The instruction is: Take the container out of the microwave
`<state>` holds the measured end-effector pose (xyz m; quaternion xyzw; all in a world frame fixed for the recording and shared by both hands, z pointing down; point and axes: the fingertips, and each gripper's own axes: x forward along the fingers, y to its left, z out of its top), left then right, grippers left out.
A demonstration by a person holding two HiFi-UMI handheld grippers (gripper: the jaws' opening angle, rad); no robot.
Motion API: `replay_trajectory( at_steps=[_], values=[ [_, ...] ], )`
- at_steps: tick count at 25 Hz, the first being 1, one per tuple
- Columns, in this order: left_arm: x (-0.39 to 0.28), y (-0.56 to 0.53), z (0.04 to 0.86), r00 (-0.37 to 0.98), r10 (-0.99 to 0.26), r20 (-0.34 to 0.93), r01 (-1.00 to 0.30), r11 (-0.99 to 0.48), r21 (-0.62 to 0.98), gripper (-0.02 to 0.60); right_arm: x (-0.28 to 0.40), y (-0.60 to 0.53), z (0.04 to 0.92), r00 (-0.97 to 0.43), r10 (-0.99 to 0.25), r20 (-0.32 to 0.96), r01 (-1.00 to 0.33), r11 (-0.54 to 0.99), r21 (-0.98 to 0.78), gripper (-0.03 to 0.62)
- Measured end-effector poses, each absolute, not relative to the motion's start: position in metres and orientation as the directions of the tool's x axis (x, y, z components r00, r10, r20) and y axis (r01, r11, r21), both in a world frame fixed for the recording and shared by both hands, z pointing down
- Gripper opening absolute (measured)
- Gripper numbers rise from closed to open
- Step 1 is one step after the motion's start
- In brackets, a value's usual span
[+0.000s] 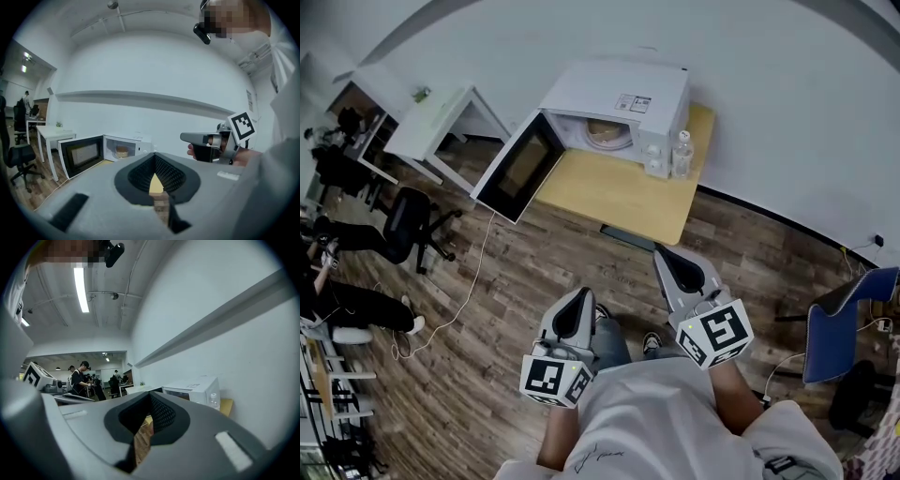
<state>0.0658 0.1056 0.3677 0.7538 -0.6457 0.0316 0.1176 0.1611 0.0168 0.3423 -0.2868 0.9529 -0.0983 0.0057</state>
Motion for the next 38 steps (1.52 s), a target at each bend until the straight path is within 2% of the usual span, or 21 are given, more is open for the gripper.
replay_trajectory(
  at_steps=[5,11,17,28,38],
  values=[
    [0.051,0.083,0.375,0.181,-0.963,0.199,-0.978,-0.155,0.142,0.006,0.141,-0.007,0.353,-0.826,-0.555,0.102,-0.549,0.747,-0.374,0.008],
    [0.017,0.045,0.370,0.225,-0.956,0.189,-0.971,-0.204,0.127,0.006,0.097,-0.026,0.353,-0.849,-0.517,0.112,-0.520,0.775,-0.359,0.011],
    [-0.028,-0.002,0.359,0.266,-0.948,0.175,-0.961,-0.245,0.130,0.006,0.052,-0.061,0.344,-0.833,-0.536,0.133,-0.547,0.768,-0.333,0.011],
    [-0.103,-0.074,0.350,0.331,-0.932,0.149,-0.941,-0.314,0.130,0.005,-0.018,-0.127,0.345,-0.763,-0.618,0.190,-0.645,0.708,-0.288,0.011],
    [-0.183,-0.113,0.345,0.355,-0.929,0.105,-0.932,-0.343,0.118,0.005,-0.077,-0.181,0.347,-0.666,-0.716,0.209,-0.745,0.649,-0.154,0.011]
  ],
)
